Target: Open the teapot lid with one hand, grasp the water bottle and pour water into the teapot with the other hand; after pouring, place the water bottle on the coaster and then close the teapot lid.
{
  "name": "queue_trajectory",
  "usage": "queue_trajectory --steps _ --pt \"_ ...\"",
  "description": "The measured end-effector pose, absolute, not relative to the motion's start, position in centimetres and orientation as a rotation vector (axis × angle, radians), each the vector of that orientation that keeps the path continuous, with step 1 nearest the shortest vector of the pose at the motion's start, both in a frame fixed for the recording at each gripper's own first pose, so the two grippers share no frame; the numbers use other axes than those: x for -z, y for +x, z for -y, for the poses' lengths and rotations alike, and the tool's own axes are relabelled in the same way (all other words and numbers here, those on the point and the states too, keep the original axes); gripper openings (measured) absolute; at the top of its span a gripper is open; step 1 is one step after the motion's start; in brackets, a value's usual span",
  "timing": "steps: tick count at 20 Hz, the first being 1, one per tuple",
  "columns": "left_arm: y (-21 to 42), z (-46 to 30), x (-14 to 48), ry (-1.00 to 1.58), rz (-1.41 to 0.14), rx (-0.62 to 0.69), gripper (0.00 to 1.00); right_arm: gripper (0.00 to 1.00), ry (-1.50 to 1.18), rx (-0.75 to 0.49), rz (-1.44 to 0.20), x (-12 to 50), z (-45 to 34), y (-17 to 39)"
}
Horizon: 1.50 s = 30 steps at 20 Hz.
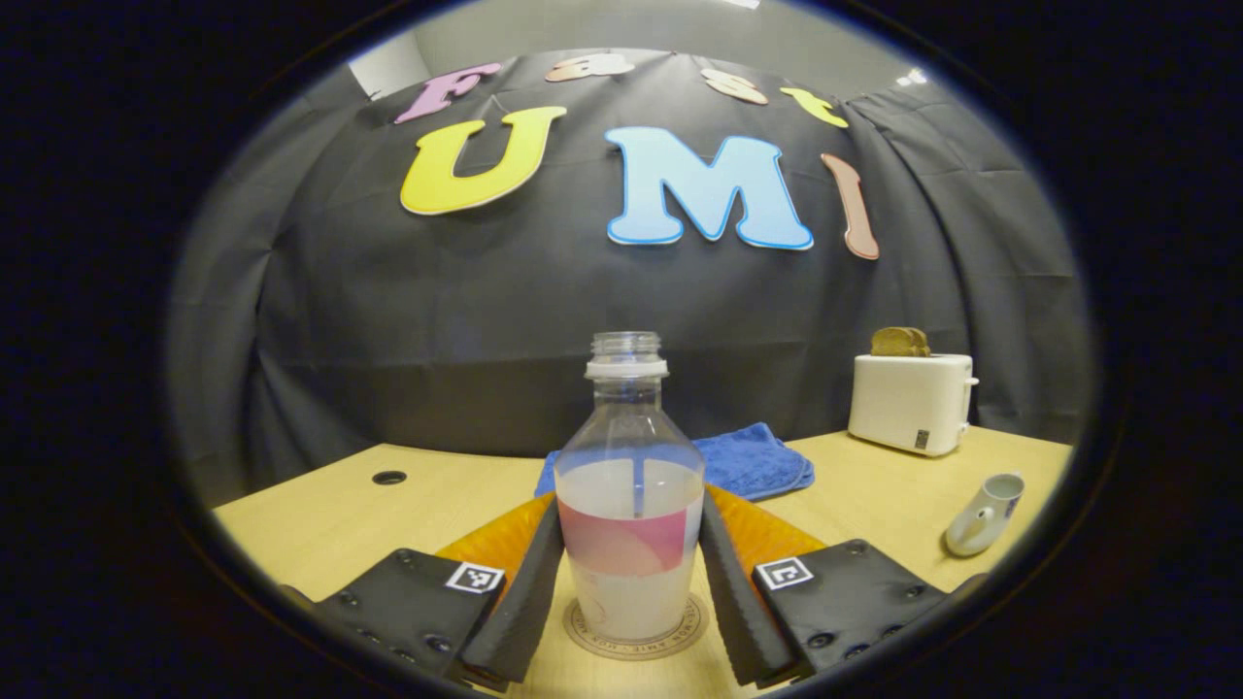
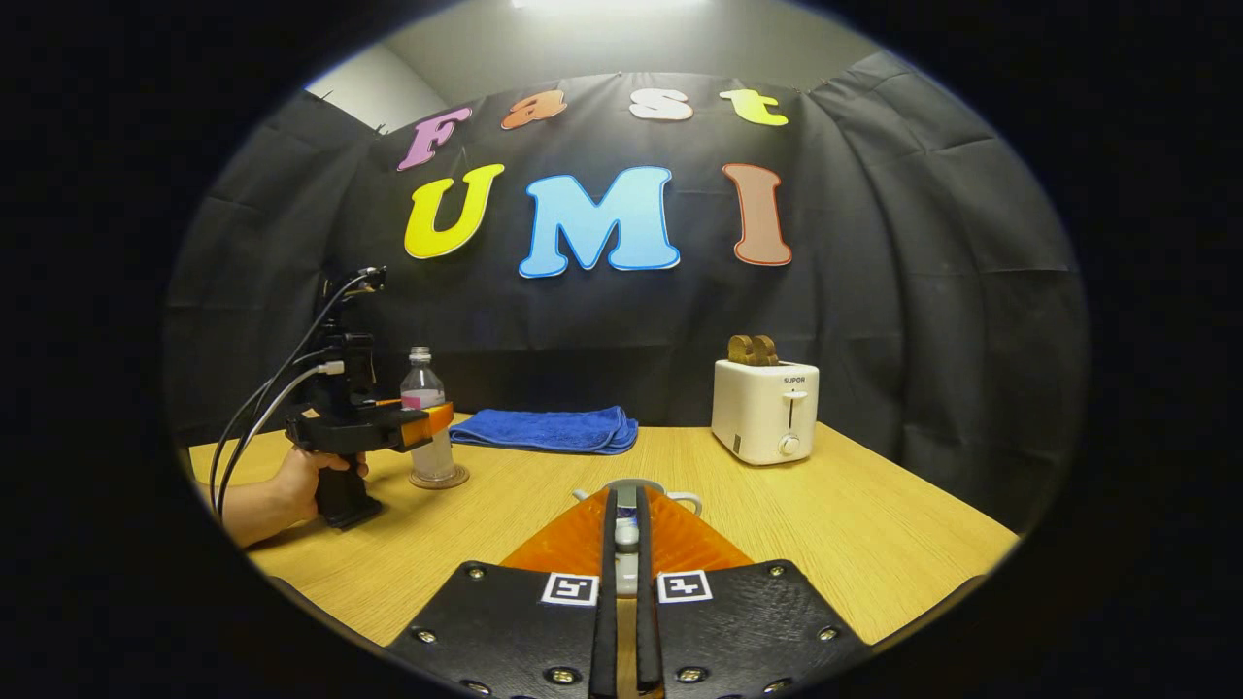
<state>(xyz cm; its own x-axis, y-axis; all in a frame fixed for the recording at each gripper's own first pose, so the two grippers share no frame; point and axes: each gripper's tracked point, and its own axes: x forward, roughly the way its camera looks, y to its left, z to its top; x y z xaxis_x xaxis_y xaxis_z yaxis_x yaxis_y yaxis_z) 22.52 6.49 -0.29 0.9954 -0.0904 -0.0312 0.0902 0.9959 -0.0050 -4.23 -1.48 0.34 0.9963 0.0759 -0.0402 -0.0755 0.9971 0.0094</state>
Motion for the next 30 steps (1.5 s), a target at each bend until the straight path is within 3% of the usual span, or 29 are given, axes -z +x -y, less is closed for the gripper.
queue_trajectory --steps 4,8,19,30 --pt "22.5 -6.7 0.4 -0.014 -0.033 0.090 0.87 0.08 0.004 -0.076 -0.036 -0.6 1.5 -4.1" --pt "22.1 -6.8 -0.4 -0.008 -0.022 0.080 1.00 0.08 0.003 -0.075 -0.038 -0.6 1.5 -4.1" --pt "19.0 -7.1 -0.6 -0.005 -0.028 0.063 1.00 0.08 0.006 -0.078 -0.011 -1.4 1.5 -4.2" --pt "7.1 -5.9 -6.0 0.024 0.055 0.100 1.00 0.08 0.030 -0.078 0.030 -2.6 1.0 0.4"
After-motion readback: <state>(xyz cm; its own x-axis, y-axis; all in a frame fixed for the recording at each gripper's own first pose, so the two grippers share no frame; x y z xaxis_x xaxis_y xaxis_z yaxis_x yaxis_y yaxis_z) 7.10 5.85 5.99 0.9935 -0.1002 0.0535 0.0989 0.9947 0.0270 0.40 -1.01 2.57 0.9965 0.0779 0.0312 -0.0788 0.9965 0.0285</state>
